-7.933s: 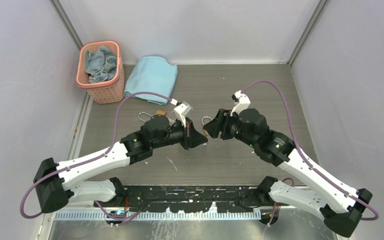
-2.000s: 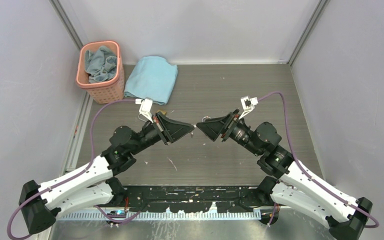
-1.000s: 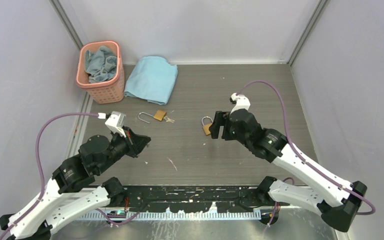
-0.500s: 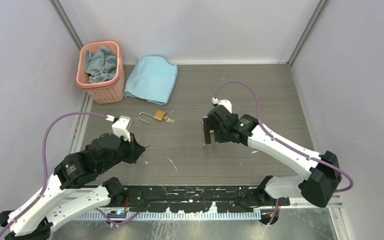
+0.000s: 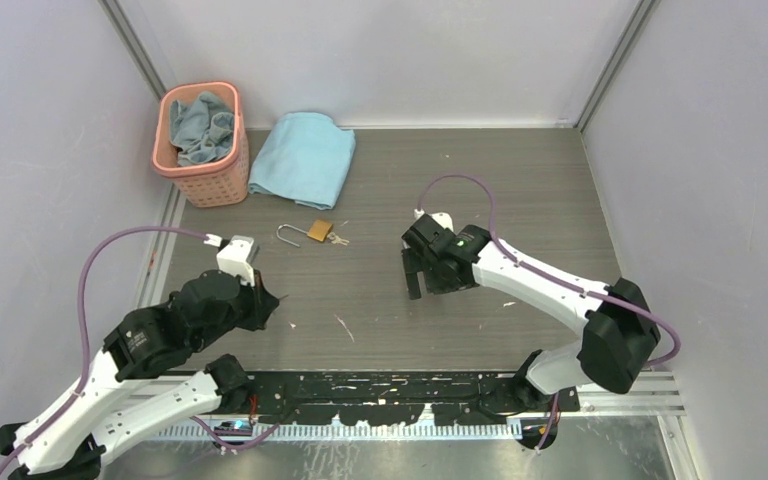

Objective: Unlock with the key

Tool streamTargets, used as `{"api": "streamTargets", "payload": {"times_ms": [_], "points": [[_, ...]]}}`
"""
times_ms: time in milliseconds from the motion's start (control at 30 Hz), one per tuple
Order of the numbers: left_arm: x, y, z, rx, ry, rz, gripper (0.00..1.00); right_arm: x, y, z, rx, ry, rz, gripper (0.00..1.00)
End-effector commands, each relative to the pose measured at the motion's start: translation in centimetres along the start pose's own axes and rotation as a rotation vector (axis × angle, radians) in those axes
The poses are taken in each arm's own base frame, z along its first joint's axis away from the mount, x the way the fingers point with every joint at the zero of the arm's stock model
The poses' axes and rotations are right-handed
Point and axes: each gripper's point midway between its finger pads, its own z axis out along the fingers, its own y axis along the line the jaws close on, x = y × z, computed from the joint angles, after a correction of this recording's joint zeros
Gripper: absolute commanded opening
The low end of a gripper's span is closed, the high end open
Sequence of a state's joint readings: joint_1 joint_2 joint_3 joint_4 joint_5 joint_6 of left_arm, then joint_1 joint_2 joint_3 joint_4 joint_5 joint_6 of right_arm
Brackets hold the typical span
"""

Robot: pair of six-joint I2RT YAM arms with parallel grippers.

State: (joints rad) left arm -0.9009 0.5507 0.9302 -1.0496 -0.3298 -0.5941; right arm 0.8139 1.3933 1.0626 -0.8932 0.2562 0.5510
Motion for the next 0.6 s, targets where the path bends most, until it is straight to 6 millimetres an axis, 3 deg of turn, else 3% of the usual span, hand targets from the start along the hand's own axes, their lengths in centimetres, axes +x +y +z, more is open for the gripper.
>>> {"api": "streamTargets", "payload": {"times_ms": [0,567], "points": [[-0.3,0.6,0.5,-0.027,-0.039,-0.01,0.0,-0.2,0.4,0.0,-0.005,0.015,0.003,1.0],[0.2,-0.2,0.8,0.036,-0.049,0.013,0.0,1.9,1.5,3.5,-0.014,0.131,-0.038,1.0]]}}
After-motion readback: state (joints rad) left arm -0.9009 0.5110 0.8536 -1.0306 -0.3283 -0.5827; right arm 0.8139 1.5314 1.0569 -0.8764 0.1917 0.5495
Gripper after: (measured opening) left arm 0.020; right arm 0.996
